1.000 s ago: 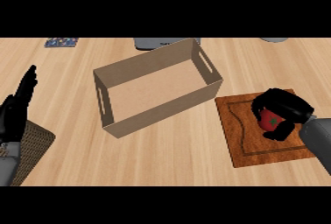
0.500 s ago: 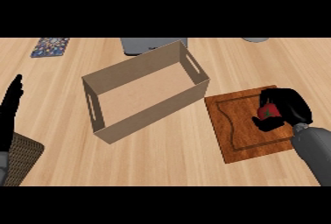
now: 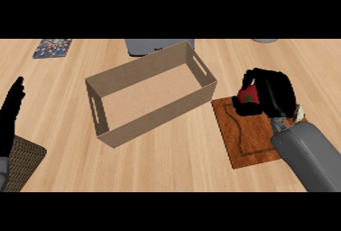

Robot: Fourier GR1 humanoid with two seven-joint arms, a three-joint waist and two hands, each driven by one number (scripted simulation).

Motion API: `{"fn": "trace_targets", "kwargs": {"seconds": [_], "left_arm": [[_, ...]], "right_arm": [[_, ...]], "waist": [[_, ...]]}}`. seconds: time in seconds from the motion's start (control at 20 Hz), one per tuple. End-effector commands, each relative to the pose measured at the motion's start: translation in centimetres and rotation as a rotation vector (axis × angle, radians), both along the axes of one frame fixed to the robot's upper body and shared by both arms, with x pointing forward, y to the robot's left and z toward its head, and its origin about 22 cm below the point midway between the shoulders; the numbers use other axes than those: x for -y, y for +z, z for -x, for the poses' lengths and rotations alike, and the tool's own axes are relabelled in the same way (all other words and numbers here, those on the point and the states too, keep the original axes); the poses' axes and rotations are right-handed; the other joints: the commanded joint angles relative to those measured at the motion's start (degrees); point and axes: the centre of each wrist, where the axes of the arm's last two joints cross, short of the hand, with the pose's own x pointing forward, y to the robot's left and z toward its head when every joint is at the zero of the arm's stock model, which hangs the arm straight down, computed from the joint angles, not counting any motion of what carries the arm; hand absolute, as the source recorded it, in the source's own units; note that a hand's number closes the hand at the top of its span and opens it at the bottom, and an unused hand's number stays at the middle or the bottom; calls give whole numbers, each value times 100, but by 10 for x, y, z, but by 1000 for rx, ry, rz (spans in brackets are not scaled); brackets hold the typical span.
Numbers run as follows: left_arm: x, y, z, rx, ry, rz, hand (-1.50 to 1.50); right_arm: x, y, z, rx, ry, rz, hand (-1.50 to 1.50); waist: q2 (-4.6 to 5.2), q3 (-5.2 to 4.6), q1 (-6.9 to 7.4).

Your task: Pick the tomato from the cutting board and place it in the cardboard box

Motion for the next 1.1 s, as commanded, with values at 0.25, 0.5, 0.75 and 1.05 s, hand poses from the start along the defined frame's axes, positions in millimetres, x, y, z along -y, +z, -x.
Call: {"fn": "trace_targets", "kwargs": {"seconds": [0.25, 0.5, 0.75, 1.05], "left_arm": [[-6, -37, 12, -107, 23, 58, 0], [2, -27, -1, -110, -3, 52, 0], [18, -49, 3, -99, -23, 36, 0], [3, -27, -14, -87, -25, 59, 0]], "right_arm": [[-116, 80, 32, 38, 29, -180, 150], [-158, 100, 24, 40, -18, -259, 150], [-181, 116, 4, 4, -57, -366, 150], [-180, 104, -34, -31, -87, -397, 150]], "waist": [[197, -107, 391], [259, -91, 518], [295, -91, 575], [372, -90, 733]]}}
